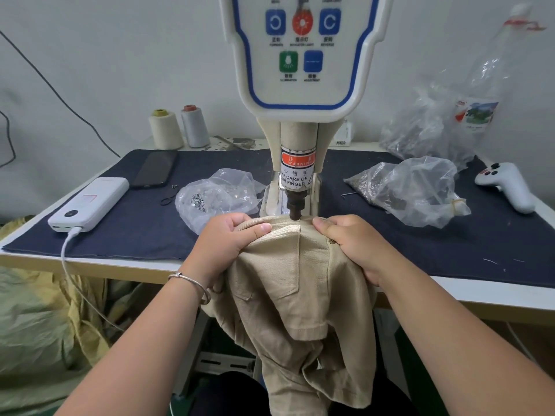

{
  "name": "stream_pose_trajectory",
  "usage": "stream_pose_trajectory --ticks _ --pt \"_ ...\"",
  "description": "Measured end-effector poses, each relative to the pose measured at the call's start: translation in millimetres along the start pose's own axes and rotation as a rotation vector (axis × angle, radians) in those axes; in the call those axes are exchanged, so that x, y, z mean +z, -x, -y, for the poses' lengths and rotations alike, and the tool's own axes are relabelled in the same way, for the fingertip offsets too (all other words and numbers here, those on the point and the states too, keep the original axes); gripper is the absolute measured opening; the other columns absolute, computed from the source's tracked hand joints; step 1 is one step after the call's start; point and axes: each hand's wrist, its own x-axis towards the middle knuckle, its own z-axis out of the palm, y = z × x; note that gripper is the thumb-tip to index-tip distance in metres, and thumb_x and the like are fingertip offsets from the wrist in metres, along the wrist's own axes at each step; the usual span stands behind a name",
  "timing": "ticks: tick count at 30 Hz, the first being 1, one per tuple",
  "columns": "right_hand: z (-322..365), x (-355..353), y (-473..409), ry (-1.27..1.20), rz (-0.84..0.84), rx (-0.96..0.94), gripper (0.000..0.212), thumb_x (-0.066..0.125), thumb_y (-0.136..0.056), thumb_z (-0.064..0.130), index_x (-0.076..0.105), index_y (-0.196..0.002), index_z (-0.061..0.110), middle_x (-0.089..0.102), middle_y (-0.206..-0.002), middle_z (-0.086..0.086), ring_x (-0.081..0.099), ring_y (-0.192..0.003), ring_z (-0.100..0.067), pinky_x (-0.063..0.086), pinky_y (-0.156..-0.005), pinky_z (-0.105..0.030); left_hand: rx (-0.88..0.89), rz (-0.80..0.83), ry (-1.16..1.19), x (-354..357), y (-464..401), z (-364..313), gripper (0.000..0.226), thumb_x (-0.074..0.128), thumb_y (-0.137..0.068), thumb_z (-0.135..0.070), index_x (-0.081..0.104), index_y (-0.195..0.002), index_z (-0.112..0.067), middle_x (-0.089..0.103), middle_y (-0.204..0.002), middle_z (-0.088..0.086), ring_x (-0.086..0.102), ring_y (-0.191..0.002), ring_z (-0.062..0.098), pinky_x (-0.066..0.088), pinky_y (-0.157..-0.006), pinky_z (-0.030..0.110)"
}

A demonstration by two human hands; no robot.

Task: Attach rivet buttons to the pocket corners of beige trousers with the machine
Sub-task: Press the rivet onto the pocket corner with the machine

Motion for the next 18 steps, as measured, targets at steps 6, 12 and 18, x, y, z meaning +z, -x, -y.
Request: stream_pose_trajectory --ticks 6,12,18 --pt "3.9 -2.8 0.6 0.047 0.008 0.014 0.040 0.054 -0.097 0.038 0.068 -0.087 0.002 0.068 -0.069 0.001 0.063 -0.066 -0.007 0.046 -0.067 -0.024 -0.015 -0.009 -0.012 2.9 0.3 -1.2 0.032 0.078 -0.085 -0.033 0.062 -0.060 -0.021 0.047 -0.051 -0.010 0.041 -0.047 0.003 0.034 -0.046 0.011" --pt "4.2 -2.3 -0.1 0.092 -0.013 0.015 0.039 0.054 -0.098 0.036 0.065 -0.085 0.001 0.065 -0.070 0.000 0.060 -0.067 -0.010 0.045 -0.068 -0.027 -0.020 0.012 -0.021 3.4 0.6 -1.7 0.033 0.072 -0.089 -0.039 0.067 -0.068 -0.014 0.051 -0.052 -0.009 0.045 -0.049 0.004 0.037 -0.048 0.013" --pt "3.9 -1.7 -1.0 0.149 -0.028 0.010 0.030 0.057 -0.097 0.034 0.064 -0.079 0.012 0.064 -0.066 0.005 0.058 -0.063 -0.007 0.042 -0.062 -0.024 -0.001 0.020 -0.024 3.5 2.2 -1.7 0.035 0.069 -0.091 -0.039 0.067 -0.072 -0.010 0.051 -0.052 -0.010 0.045 -0.049 0.002 0.037 -0.049 0.011"
